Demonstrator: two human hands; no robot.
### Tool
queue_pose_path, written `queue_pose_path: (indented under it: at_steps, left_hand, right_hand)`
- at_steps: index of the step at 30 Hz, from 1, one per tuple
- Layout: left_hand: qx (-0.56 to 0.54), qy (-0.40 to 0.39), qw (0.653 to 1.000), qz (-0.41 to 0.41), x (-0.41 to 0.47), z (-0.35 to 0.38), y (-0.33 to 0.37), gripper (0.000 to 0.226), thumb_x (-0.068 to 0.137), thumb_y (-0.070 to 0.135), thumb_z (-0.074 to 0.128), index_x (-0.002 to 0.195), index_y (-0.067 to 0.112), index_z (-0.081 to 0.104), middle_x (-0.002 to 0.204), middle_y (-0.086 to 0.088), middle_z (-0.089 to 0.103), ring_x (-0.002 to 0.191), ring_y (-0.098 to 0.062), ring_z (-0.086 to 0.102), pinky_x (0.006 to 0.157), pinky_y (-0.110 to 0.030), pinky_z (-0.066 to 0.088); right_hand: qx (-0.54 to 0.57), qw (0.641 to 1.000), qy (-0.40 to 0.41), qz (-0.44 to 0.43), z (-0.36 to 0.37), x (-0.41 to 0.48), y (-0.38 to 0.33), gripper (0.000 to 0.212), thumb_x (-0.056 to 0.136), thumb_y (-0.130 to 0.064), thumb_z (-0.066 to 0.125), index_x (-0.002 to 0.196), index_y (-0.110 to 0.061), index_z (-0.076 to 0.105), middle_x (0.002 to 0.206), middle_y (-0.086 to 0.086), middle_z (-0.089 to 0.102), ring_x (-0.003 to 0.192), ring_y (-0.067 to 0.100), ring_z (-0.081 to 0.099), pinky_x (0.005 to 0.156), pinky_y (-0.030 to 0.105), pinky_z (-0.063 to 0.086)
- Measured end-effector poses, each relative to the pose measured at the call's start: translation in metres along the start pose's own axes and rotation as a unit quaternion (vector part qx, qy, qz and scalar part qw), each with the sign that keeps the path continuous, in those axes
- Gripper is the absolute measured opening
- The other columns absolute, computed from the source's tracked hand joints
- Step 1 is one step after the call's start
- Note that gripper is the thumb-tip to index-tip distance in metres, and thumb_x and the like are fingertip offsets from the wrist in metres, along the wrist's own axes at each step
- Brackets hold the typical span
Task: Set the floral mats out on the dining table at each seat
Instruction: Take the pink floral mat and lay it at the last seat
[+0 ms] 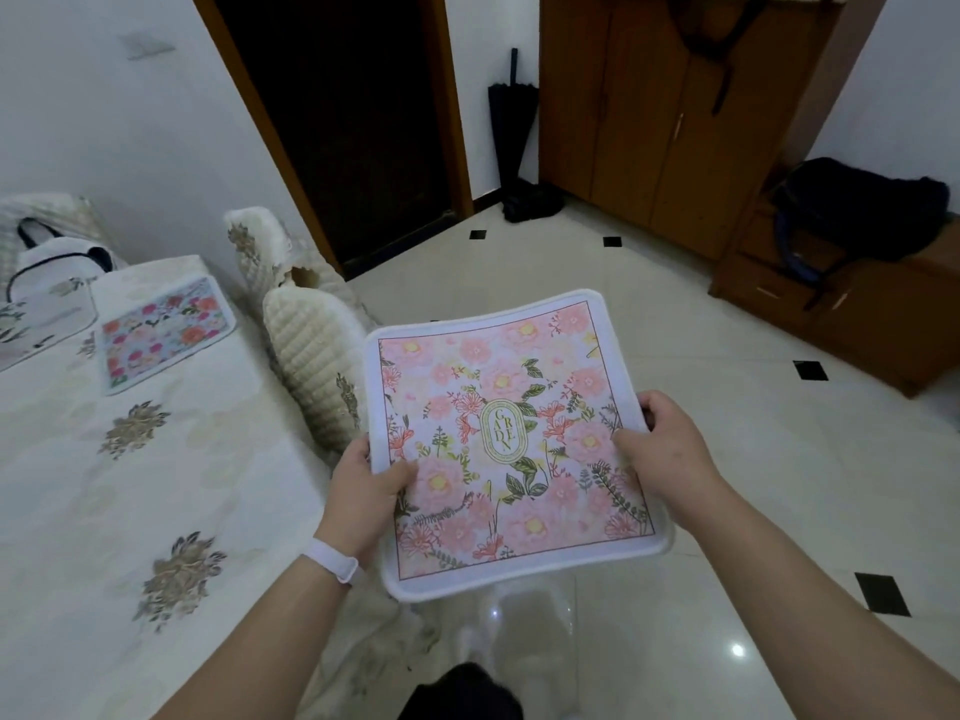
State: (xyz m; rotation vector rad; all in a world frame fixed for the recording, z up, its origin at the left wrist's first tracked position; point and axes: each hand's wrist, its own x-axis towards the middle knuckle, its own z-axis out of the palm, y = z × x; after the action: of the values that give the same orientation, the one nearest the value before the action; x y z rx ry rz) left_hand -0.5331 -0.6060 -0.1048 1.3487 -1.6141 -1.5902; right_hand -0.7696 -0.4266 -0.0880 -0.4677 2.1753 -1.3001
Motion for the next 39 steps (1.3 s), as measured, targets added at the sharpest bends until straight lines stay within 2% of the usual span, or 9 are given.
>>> queue_pose_path:
  at_steps: [2,10,12,16,17,20,31,36,39]
  left_hand:
    - [-0.006,-0.001,1.000,-0.004,0.012,0.008,0.003,0.022,0.085,-0.002,0.066,0.096,0.016,0.060,0.093,-0.004,0.073,0.081,-0.022,0.072,0.066,-0.036,0.058]
    - [-0.014,-0.038,0.998,-0.038,0.105,0.052,0.011,0.024,0.083,0.001,0.067,0.102,0.015,0.061,0.095,-0.009,0.076,0.084,-0.031,0.073,0.077,-0.052,0.058]
    - [-0.014,-0.049,0.998,-0.029,0.135,0.069,0.016,0.025,0.083,0.002,0.067,0.103,0.015,0.061,0.096,-0.010,0.075,0.082,-0.029,0.073,0.075,-0.050,0.058]
    - [-0.033,-0.057,0.998,-0.023,0.189,0.089,0.038,0.021,0.085,-0.003,0.065,0.097,0.014,0.060,0.084,-0.001,0.075,0.068,-0.014,0.073,0.055,-0.025,0.056]
    - [-0.032,-0.056,0.998,-0.023,0.201,0.089,0.043,0.021,0.085,-0.003,0.065,0.097,0.014,0.060,0.084,-0.002,0.074,0.068,-0.013,0.073,0.057,-0.026,0.056]
    - [-0.036,-0.046,0.998,-0.027,0.245,0.082,0.059,0.020,0.085,0.002,0.066,0.099,0.016,0.063,0.092,-0.006,0.076,0.079,-0.023,0.074,0.074,-0.046,0.059]
    - [-0.068,0.037,0.996,-0.044,0.339,0.065,0.099,0.017,0.086,0.005,0.067,0.099,0.014,0.061,0.093,-0.007,0.076,0.083,-0.028,0.073,0.076,-0.050,0.059]
    - [-0.081,0.127,0.987,-0.064,0.367,0.043,0.099,0.019,0.085,0.005,0.068,0.100,0.012,0.059,0.094,-0.008,0.076,0.084,-0.030,0.073,0.076,-0.051,0.058]
    - [-0.089,0.193,0.974,-0.077,0.384,0.031,0.102,0.017,0.085,0.003,0.067,0.100,0.008,0.059,0.093,-0.009,0.076,0.083,-0.031,0.073,0.077,-0.054,0.058]
  right_hand:
    - [0.019,1.000,-0.004,0.019,0.000,0.015,0.001,0.024,0.087,-0.002,0.058,0.105,-0.017,0.060,0.094,0.006,0.070,0.069,0.026,0.064,0.057,0.032,0.050]
    - [0.024,0.999,0.010,0.045,-0.007,0.100,-0.007,0.025,0.086,-0.001,0.058,0.096,-0.024,0.060,0.096,0.005,0.072,0.084,0.034,0.072,0.077,0.052,0.060]
    - [0.020,0.998,0.020,0.050,-0.011,0.128,-0.015,0.024,0.086,-0.001,0.057,0.096,-0.023,0.060,0.095,0.005,0.072,0.083,0.033,0.072,0.075,0.051,0.060]
    - [0.007,0.997,0.022,0.072,-0.008,0.185,-0.039,0.022,0.088,0.001,0.055,0.098,-0.019,0.060,0.096,0.006,0.071,0.080,0.025,0.072,0.067,0.040,0.060]
    - [0.005,0.997,0.018,0.073,-0.005,0.199,-0.048,0.022,0.088,0.001,0.055,0.099,-0.018,0.060,0.096,0.006,0.071,0.079,0.023,0.072,0.062,0.036,0.058]
    - [-0.002,0.999,0.008,0.050,0.010,0.242,-0.080,0.025,0.088,0.002,0.055,0.103,-0.018,0.061,0.095,0.000,0.071,0.076,0.016,0.071,0.054,0.025,0.050]
    - [-0.002,0.999,-0.050,0.021,0.071,0.363,-0.139,0.026,0.088,0.000,0.056,0.105,-0.019,0.061,0.099,0.001,0.072,0.081,0.021,0.072,0.064,0.034,0.056]
    - [-0.006,0.992,-0.129,0.001,0.126,0.427,-0.161,0.024,0.088,0.003,0.055,0.101,-0.016,0.062,0.095,0.002,0.073,0.078,0.020,0.072,0.062,0.033,0.055]
    - [-0.020,0.978,-0.209,-0.013,0.166,0.470,-0.182,0.024,0.089,0.001,0.055,0.099,-0.020,0.062,0.095,0.002,0.073,0.079,0.023,0.073,0.069,0.043,0.061]
